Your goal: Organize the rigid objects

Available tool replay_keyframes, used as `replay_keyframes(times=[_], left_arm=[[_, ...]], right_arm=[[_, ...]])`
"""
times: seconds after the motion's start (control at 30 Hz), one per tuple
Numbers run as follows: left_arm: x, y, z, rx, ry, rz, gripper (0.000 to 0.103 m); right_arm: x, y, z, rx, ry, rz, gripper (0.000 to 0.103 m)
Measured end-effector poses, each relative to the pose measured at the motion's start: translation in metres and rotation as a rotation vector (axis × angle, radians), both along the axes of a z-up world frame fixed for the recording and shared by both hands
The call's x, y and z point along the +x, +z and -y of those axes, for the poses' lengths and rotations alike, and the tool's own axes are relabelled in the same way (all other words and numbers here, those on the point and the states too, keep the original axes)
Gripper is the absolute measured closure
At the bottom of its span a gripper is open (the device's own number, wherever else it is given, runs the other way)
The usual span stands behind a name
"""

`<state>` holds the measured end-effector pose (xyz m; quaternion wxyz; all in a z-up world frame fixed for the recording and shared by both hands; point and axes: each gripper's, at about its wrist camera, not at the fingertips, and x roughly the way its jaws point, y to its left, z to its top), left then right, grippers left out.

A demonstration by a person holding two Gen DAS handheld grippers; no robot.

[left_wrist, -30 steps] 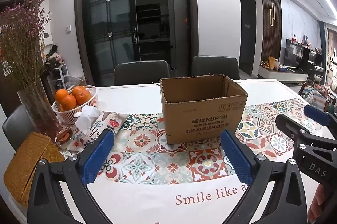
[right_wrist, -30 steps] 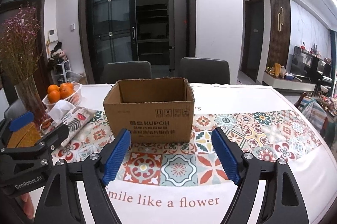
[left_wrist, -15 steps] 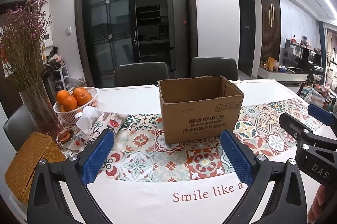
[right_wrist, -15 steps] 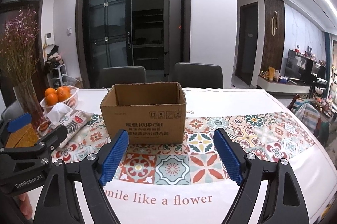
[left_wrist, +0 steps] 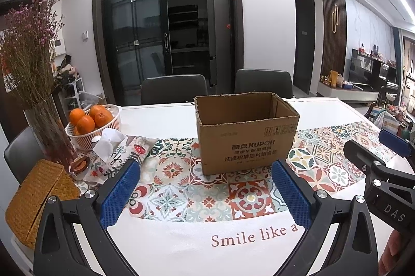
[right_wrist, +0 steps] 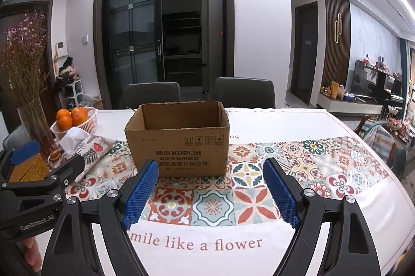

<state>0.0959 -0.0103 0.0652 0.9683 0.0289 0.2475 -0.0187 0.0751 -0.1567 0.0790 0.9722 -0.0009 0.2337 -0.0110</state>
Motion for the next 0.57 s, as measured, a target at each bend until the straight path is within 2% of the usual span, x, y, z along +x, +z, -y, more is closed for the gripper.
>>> replay_keyframes(times=[0.57], left_arm=[[0.0005,0.0005,-0.0022,-0.012,-0.002,-0.007,0.0]], right_arm=[[0.0008,-0.0011,-0.0038,0.0,0.003,-0.004,0.019]])
